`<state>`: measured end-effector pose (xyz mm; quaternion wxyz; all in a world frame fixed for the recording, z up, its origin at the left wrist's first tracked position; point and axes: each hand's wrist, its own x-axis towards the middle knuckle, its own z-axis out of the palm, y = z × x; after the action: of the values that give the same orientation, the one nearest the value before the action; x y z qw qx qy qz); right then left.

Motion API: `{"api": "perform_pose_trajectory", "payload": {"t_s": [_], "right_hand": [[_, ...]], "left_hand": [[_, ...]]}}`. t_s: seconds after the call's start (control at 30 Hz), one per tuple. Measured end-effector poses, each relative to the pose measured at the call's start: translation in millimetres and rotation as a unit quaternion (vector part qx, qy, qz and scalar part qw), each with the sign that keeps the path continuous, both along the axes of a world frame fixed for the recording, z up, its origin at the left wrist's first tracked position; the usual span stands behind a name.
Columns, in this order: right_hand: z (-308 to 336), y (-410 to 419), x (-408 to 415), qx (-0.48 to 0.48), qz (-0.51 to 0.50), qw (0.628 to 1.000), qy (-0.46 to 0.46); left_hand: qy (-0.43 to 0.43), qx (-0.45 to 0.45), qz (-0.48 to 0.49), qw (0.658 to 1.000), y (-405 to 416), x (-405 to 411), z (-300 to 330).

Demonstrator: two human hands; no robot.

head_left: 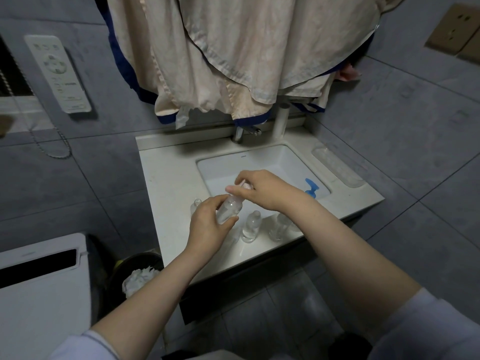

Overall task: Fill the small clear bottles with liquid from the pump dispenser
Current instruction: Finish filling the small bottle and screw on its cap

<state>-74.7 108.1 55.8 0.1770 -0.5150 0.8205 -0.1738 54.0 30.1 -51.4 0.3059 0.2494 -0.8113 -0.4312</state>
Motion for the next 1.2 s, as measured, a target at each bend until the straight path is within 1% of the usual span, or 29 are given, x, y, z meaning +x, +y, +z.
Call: {"api": "perform_pose_trajectory", "payload": {"t_s": [0.03,0.07,0.13,0.2,0.23,0.33,0.43,0.53,0.63,0.73,0.77,0.87,0.97,1.03,1.07,1.13,1.17,1.2], "right_hand": [[3.5,1.7,-0.5,-0.006,0.019,0.999,-0.039],[6.0,3.0,-0.8,-0.011,0.04,0.998,-0.056],[4.7,3.3,-1.5,-0.002,0.042,0.999,-0.03],[3.1,3.7,-1.3,0.032,0.015,0.999,0.029],[2.5,4.1,-1.7,0.04,0.018,0.998,0.035],[3.5,5.5,-3.0,0.009,0.045,0.999,-0.014],[4.1,5.9,-6.0,0.036,0.021,0.998,0.047],[5.0,8.1,-10.0,0.024,0.043,0.999,-0.009],[6.9,9.0,-12.7,0.041,0.021,0.999,-0.007],[5.2,10.1,-12.6,0.037,0.042,0.997,-0.055],[5.5,10.1,-12.5,0.04,0.043,0.997,-0.048],[5.6,10.7,-13.8,0.079,0.021,0.996,0.032],[4.6,10.1,-13.3,0.072,0.043,0.996,0.027],[6.8,8.9,-12.5,0.106,0.028,0.99,0.089],[6.6,9.0,-12.4,0.115,0.025,0.988,0.095],[4.7,9.1,-12.5,0.097,0.047,0.994,0.032],[5.0,9.3,-11.3,0.093,0.058,0.994,0.019],[4.8,8.8,-10.7,0.094,0.058,0.993,0.034]], "left_hand": [[0.0,0.001,0.001,1.0,0.0,-0.1,-0.8],[0.001,0.004,0.003,1.0,-0.5,0.1,-1.6],[0.001,0.009,0.007,1.0,-2.2,0.0,-2.4],[-0.004,0.005,0.002,1.0,-2.7,-0.8,-2.8],[-0.005,0.001,-0.002,1.0,-2.6,-1.3,-2.6],[-0.007,0.001,-0.009,1.0,-2.5,-3.5,-1.4],[-0.016,-0.005,-0.009,1.0,-2.1,-5.6,-1.1],[-0.015,-0.003,-0.009,1.0,-1.0,-6.3,-1.0],[-0.015,0.001,-0.009,1.0,-2.6,-5.8,-2.0],[-0.019,-0.001,-0.012,1.0,-2.4,-6.4,-2.7],[-0.019,-0.001,-0.015,1.0,-1.9,-6.2,-3.0],[-0.023,0.003,-0.02,1.0,-1.7,-5.4,-3.6],[-0.025,0.005,-0.027,0.999,-1.0,-4.7,-3.9],[-0.022,0.005,-0.032,0.999,-0.7,-3.4,-4.1],[-0.019,0.01,-0.034,0.999,-0.6,-2.7,-4.2],[-0.014,0.013,-0.038,0.999,-1.1,-1.6,-3.6],[-0.015,0.007,-0.042,0.999,-0.9,-1.8,-3.1],[-0.02,-0.008,-0.047,0.999,-0.3,-2.3,-2.4]]}}
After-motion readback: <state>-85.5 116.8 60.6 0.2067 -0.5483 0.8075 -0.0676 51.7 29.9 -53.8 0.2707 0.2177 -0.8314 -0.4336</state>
